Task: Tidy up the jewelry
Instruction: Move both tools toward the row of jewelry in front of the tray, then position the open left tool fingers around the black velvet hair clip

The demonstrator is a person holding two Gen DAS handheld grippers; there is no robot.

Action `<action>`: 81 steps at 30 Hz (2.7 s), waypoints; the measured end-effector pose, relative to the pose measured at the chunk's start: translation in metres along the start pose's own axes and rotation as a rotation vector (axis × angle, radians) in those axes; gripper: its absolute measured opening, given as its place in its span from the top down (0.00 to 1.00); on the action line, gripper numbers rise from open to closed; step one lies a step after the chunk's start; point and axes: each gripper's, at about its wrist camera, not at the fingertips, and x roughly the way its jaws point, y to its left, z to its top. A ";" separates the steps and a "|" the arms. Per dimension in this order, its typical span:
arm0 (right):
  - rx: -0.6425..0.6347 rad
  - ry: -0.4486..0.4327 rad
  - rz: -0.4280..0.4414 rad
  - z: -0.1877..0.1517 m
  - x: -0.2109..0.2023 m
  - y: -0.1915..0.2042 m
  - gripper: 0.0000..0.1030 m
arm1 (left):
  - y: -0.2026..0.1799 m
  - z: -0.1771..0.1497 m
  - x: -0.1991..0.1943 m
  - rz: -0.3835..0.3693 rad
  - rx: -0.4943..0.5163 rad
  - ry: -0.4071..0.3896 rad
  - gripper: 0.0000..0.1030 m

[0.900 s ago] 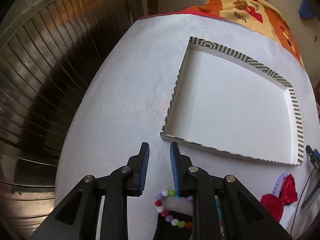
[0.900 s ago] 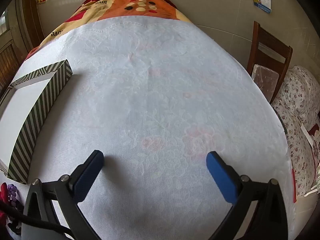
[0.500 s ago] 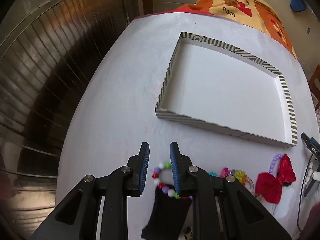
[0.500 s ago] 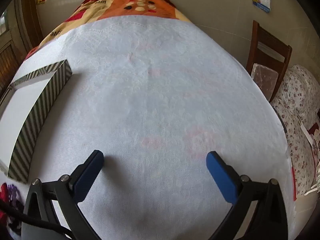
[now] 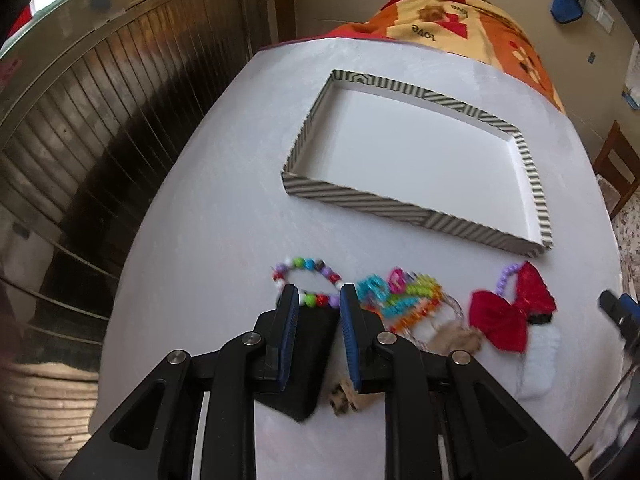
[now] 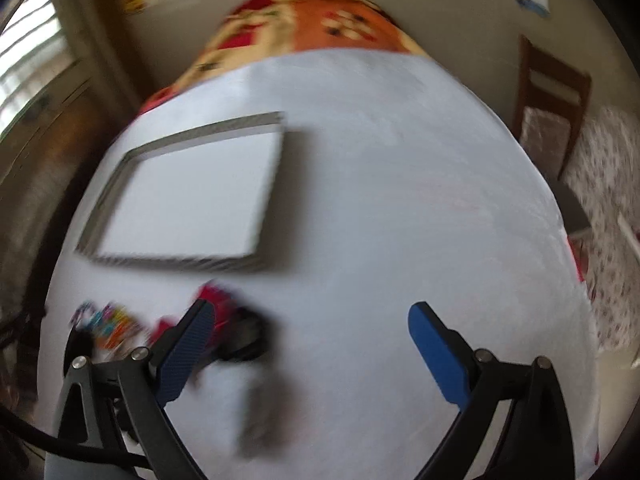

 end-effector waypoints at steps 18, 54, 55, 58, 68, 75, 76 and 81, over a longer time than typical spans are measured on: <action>-0.126 -0.011 0.051 -0.036 -0.040 0.073 0.03 | -0.012 -0.048 -0.029 0.014 -0.015 -0.024 0.89; -0.115 0.008 0.037 -0.039 -0.037 0.079 0.03 | -0.001 -0.050 -0.031 -0.011 0.011 -0.020 0.89; -0.116 0.008 0.038 -0.038 -0.037 0.079 0.03 | -0.001 -0.050 -0.030 -0.011 0.013 -0.019 0.89; -0.124 0.006 0.035 -0.038 -0.037 0.081 0.03 | -0.002 -0.050 -0.030 -0.013 0.018 -0.016 0.89; -0.126 0.014 0.041 -0.035 -0.035 0.080 0.03 | -0.001 -0.050 -0.028 -0.018 0.019 -0.009 0.89; -0.127 0.018 0.039 -0.036 -0.033 0.080 0.03 | -0.002 -0.050 -0.027 -0.014 0.016 -0.012 0.89; -0.128 0.018 0.040 -0.036 -0.032 0.080 0.03 | -0.003 -0.050 -0.027 -0.015 0.016 -0.012 0.89; -0.127 0.019 0.042 -0.036 -0.032 0.080 0.03 | -0.003 -0.049 -0.027 -0.013 0.022 -0.016 0.89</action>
